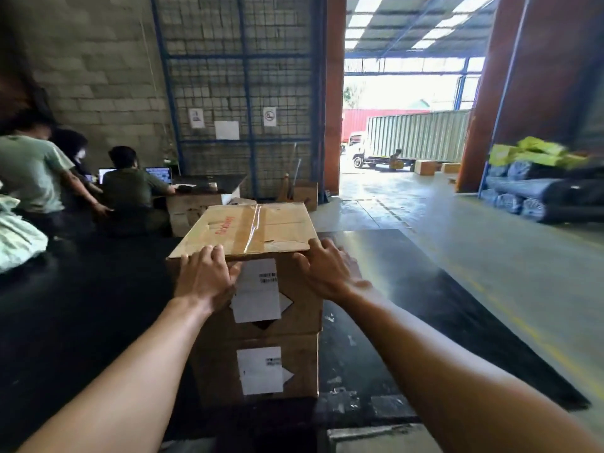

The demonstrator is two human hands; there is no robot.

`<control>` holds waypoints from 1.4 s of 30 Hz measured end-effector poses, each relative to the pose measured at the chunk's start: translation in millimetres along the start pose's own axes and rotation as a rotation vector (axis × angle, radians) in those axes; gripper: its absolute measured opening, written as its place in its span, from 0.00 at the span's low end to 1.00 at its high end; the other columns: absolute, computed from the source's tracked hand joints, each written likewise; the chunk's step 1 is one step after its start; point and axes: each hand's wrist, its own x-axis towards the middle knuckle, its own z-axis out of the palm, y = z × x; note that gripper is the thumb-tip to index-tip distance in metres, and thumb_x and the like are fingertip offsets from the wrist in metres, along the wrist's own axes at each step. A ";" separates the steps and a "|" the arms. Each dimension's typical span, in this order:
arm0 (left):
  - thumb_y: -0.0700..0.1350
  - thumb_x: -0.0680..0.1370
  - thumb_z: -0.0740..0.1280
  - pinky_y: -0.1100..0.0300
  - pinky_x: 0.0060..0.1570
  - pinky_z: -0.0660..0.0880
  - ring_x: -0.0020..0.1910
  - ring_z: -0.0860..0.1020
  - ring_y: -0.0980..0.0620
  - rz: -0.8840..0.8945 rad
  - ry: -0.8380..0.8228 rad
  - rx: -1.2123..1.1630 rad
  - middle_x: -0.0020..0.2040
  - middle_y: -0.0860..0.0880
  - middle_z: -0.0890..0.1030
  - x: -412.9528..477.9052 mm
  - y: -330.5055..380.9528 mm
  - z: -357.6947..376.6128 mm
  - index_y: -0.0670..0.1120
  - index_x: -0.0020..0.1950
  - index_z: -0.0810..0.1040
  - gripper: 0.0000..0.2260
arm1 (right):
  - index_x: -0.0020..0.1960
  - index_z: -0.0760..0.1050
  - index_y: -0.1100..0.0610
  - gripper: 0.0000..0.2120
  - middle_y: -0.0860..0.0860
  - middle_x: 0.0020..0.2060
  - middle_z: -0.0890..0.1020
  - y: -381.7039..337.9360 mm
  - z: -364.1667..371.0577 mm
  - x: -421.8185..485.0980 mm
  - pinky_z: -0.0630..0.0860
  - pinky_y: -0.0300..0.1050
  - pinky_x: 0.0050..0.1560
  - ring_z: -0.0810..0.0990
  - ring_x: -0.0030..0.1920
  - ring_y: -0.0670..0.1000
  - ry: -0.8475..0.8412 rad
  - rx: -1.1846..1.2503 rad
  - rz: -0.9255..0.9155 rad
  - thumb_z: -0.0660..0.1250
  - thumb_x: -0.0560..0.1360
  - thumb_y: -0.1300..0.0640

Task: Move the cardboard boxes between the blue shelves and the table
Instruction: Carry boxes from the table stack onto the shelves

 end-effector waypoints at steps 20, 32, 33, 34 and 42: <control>0.60 0.62 0.78 0.33 0.65 0.65 0.73 0.50 0.30 -0.244 0.037 -0.454 0.76 0.42 0.39 3.4 -49.5 42.2 0.60 0.70 0.66 0.40 | 0.64 0.48 0.45 0.47 0.59 0.63 0.59 -7.4 77.1 18.0 0.76 0.65 0.58 0.68 0.62 0.70 0.117 0.300 0.073 0.80 0.61 0.43; 0.44 0.61 0.82 0.38 0.60 0.72 0.67 0.65 0.32 -0.248 0.017 -0.521 0.70 0.42 0.52 -1.2 -48.2 34.2 0.61 0.72 0.60 0.47 | 0.70 0.50 0.42 0.51 0.57 0.62 0.61 -7.1 77.8 6.9 0.76 0.64 0.57 0.71 0.61 0.68 0.188 0.317 0.073 0.82 0.60 0.52; 0.44 0.61 0.82 0.38 0.60 0.72 0.67 0.64 0.32 -0.251 0.020 -0.520 0.70 0.42 0.52 -3.1 -50.0 31.7 0.61 0.72 0.60 0.46 | 0.69 0.51 0.42 0.51 0.57 0.62 0.61 -10.5 76.5 6.4 0.77 0.64 0.57 0.72 0.61 0.68 0.196 0.317 0.066 0.82 0.60 0.53; 0.44 0.62 0.82 0.38 0.60 0.72 0.67 0.65 0.32 -0.255 0.027 -0.513 0.70 0.42 0.52 -5.1 -52.5 27.9 0.61 0.72 0.60 0.46 | 0.69 0.51 0.42 0.51 0.57 0.62 0.62 -14.5 74.7 6.4 0.77 0.63 0.56 0.72 0.60 0.67 0.201 0.315 0.056 0.83 0.60 0.53; 0.46 0.61 0.82 0.41 0.62 0.70 0.64 0.67 0.33 -0.350 0.176 -0.377 0.68 0.41 0.56 -9.3 -107.6 -39.6 0.61 0.72 0.59 0.47 | 0.68 0.52 0.43 0.47 0.58 0.62 0.64 -89.3 53.4 30.7 0.78 0.58 0.52 0.73 0.59 0.65 0.210 0.446 -0.132 0.81 0.63 0.53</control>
